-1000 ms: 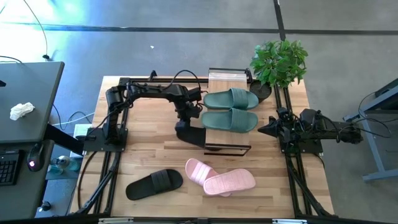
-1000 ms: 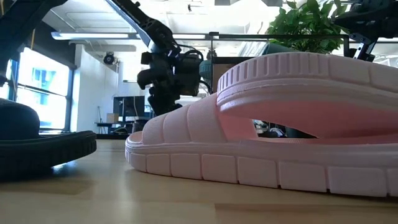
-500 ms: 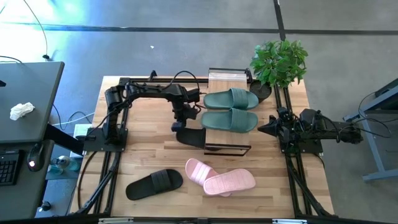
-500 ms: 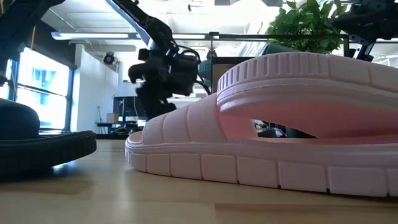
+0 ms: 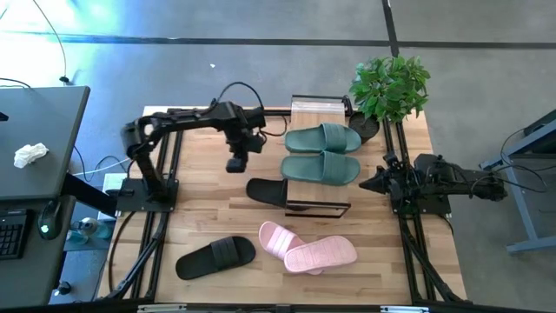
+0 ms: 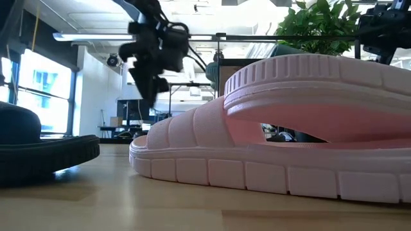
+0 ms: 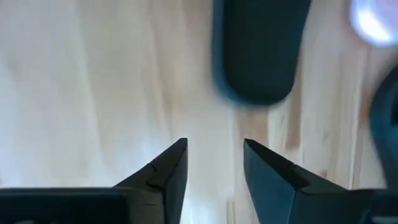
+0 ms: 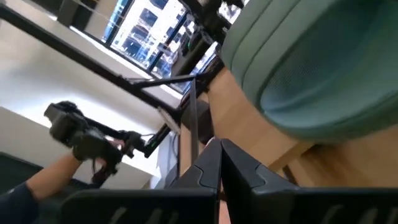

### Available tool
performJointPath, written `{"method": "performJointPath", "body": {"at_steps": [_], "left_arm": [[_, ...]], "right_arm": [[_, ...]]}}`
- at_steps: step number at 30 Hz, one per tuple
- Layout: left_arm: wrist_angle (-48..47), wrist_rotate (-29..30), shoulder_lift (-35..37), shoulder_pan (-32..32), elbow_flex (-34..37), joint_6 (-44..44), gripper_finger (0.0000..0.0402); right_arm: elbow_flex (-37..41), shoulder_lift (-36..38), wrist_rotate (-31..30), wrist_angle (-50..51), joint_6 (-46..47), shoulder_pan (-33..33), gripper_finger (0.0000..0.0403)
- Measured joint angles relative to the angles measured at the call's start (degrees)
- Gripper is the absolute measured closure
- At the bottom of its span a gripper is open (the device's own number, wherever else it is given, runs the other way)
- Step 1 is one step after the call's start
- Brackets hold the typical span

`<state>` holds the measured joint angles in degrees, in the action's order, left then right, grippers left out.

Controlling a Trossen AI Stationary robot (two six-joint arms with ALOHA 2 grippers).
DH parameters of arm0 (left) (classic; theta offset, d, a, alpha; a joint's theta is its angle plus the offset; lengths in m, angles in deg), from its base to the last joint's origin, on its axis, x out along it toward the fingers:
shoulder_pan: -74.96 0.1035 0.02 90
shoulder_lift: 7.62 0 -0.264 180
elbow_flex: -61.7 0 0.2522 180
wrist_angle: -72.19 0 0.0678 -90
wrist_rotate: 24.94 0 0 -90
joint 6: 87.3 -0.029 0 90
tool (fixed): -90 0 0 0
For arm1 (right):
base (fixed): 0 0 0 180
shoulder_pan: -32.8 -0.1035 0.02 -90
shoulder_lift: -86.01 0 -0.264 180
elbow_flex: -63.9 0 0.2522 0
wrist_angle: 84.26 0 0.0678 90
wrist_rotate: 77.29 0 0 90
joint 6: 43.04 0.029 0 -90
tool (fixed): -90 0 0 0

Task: Pick and place slides into the shelf
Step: Put the top black slipper under the shelf

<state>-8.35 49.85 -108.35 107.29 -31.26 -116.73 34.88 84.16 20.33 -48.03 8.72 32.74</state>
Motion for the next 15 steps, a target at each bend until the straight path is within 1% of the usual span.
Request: {"method": "performJointPath", "body": {"at_steps": [3, 4, 6, 8, 10, 12, 13, 15], "left_arm": [[-4.2, 5.0, 1.5, -0.1, 0.8, 1.0, 0.0287], [-5.2, 5.8, 2.1, -0.1, 1.6, 1.4, 0.0296], [-5.9, 6.1, 3.1, -0.1, 4.0, 2.3, 0.0315], [-4.4, 5.7, 4.6, -0.1, 7.3, 3.1, 0.0336], [-1.1, 4.3, 6.6, -0.1, 11.2, 4.6, 0.0358], [4.1, 2.8, 9.1, -0.1, 15.5, 6.7, 0.038], [7.5, 2.1, 10.3, -0.1, 17.6, 7.8, 0.039], [15.2, 1.6, 13.1, -0.1, 22.2, 9.9, 0.0398]], "right_arm": [[0.0, 0.0, 2.1, 3.4, 1.0, 0.0, 0.0403], [0.0, 0.0, 2.4, 5.0, 1.3, -0.1, 0.0403], [0.0, 0.0, 2.4, 8.3, 1.9, -0.7, 0.0403], [0.0, 0.0, 1.5, 10.1, 1.9, -1.8, 0.0403], [0.0, 0.0, -0.5, 10.8, 1.7, -3.2, 0.0403], [0.0, 0.0, -2.9, 10.7, 0.9, -4.6, 0.0403], [0.0, 0.0, -4.2, 10.7, 0.7, -5.3, 0.0403], [0.0, 0.0, -6.2, 10.9, 0.0, -6.6, 0.0403]]}}
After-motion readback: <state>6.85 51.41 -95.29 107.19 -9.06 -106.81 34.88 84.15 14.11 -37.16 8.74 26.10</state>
